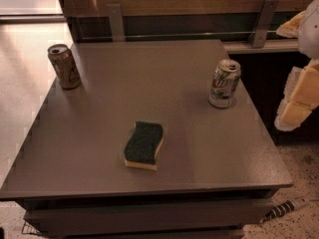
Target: Move 7up can near orange can
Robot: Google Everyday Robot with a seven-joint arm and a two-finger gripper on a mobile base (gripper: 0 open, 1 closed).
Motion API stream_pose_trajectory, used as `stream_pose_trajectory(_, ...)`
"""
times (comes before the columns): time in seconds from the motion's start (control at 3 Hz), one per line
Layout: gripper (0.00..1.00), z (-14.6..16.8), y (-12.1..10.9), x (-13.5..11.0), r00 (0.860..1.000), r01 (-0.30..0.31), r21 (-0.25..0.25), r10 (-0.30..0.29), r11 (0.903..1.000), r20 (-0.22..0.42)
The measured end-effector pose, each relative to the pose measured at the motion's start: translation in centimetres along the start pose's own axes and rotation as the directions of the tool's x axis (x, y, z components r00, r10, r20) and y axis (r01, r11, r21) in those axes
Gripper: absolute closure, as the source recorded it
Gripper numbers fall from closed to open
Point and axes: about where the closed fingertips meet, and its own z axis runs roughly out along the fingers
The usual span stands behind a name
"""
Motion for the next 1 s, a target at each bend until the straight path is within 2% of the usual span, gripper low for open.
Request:
stream_pose_trajectory(0.33,0.00,0.0,-0.2,0.0,1.000,-0.004,0.004,0.004,1.0000,0.008)
stream_pose_trajectory(0.67,0.00,0.1,-0.9,0.1,0.999,-0.022,0.022,0.021,0.9995,0.046)
stream_pose_trajectory(1.0,0.00,1.1,-3.0,0.8,0.980,-0.086,0.058,0.074,0.9946,0.183)
